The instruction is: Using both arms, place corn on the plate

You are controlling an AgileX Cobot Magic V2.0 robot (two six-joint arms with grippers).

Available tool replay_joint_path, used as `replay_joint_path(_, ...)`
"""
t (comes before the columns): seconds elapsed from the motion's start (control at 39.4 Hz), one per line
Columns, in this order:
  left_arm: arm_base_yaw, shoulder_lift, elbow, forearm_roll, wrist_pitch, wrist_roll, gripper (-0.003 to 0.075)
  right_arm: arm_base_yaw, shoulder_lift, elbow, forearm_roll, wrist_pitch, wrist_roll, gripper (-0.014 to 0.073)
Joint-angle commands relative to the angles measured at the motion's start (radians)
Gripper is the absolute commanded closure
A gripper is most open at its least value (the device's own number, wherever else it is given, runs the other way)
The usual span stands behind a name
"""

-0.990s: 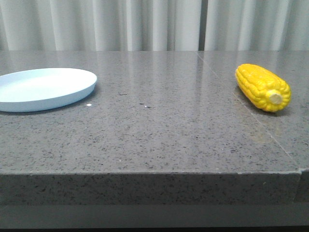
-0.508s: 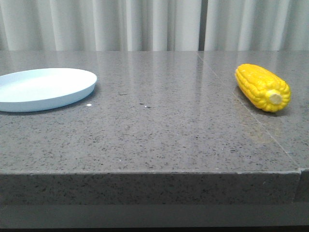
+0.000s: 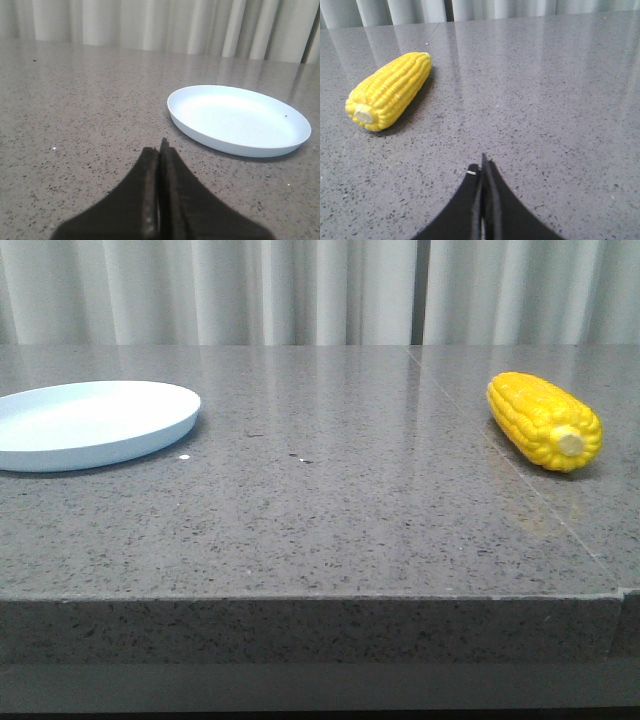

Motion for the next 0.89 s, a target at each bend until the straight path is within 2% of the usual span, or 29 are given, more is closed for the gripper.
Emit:
replay_joint_path(0.0, 0.001, -0.017, 0.023, -0.008, -0.095, 0.000, 0.0741, -0.005, -0.016, -0.022, 0.006, -0.092, -0.004, 0.0657)
replay_joint_path(0.08, 0.001, -0.017, 0.023, -0.008, -0.142, 0.000, 0.0741, -0.005, -0.016, -0.026, 0.006, -0.128, -0.004, 0.0657)
replay_joint_path(0.23, 0.001, -0.017, -0.005, -0.008, -0.361, 0.000, 0.0741, -0.005, -0.016, -0.105, 0.006, -0.125, -0.004, 0.0657)
replay_joint_path(0.28, 0.001, -0.015, -0.044, -0.008, -0.371, 0.000, 0.0741, -0.005, -0.016, -0.155, 0.006, -0.106, -0.004, 0.0657)
replay_joint_path(0.38, 0.001, 0.014, -0.154, 0.036, -0.318, 0.000, 0.0741, -0.005, -0.004, -0.289, 0.006, -0.022, -0.004, 0.0657)
replay_joint_path(0.46, 0.001, 0.066, -0.268, 0.121, -0.227, 0.000, 0.0741, -0.005, 0.041, -0.398, 0.006, 0.075, -0.004, 0.0655)
replay_joint_path(0.53, 0.001, 0.144, -0.371, 0.142, -0.154, 0.000, 0.0741, -0.005, 0.115, -0.492, 0.006, 0.133, -0.004, 0.0655)
replay_joint_path(0.71, 0.001, 0.356, -0.536, 0.143, -0.016, 0.000, 0.0741, -0.005, 0.308, -0.628, 0.006, 0.131, -0.004, 0.0655)
replay_joint_path(0.86, 0.001, 0.448, -0.572, 0.143, -0.030, 0.000, 0.0740, -0.005, 0.398, -0.660, 0.006, 0.117, -0.004, 0.0655)
